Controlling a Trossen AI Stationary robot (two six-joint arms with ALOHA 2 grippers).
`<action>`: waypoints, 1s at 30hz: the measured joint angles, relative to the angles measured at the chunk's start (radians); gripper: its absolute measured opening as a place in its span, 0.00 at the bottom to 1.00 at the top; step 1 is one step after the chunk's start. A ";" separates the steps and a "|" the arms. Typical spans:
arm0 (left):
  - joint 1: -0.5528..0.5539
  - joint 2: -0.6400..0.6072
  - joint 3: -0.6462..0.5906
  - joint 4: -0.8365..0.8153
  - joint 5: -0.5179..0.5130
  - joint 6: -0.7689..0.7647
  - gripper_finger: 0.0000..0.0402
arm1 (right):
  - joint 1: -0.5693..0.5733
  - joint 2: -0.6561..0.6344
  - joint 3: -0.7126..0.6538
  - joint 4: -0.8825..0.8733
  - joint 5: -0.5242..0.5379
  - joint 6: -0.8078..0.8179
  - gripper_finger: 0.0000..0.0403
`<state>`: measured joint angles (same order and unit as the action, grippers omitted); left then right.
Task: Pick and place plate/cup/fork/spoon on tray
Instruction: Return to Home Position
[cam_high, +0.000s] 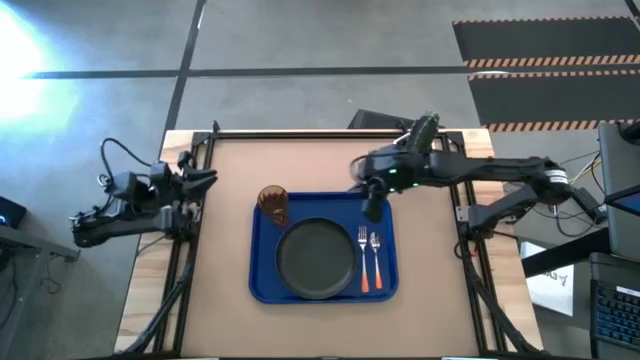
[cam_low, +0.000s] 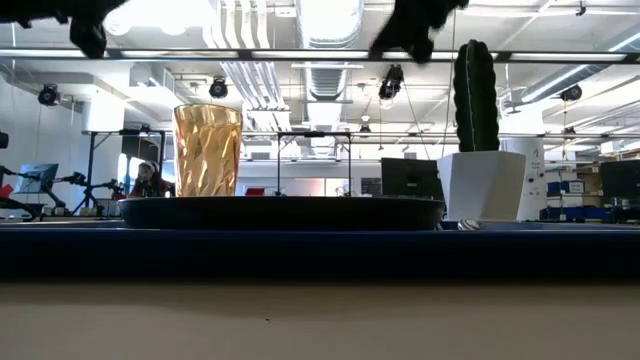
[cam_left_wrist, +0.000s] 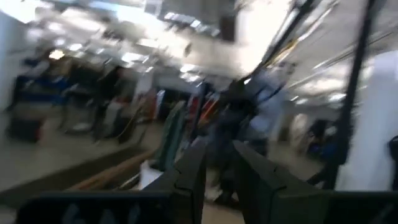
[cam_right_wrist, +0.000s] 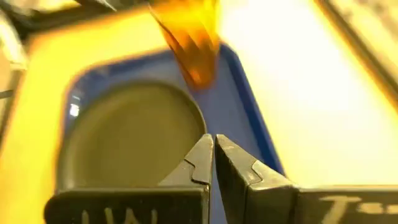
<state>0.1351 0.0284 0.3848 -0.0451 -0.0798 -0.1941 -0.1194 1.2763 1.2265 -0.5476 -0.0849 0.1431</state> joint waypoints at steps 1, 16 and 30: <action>0.000 -0.015 0.010 -0.049 -0.028 -0.001 0.14 | 0.014 -0.025 0.016 0.003 0.000 -0.040 0.02; 0.000 -0.004 0.130 -0.405 -0.081 -0.186 0.14 | 0.128 -0.345 0.026 -0.114 0.006 -0.107 0.02; -0.001 0.070 -0.171 0.175 0.489 -0.134 0.14 | 0.128 -0.421 -0.093 -0.004 -0.311 -0.236 0.02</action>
<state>0.1337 0.0982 0.2134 0.1296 0.4091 -0.3286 0.0086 0.8556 1.1333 -0.5515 -0.3959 -0.0930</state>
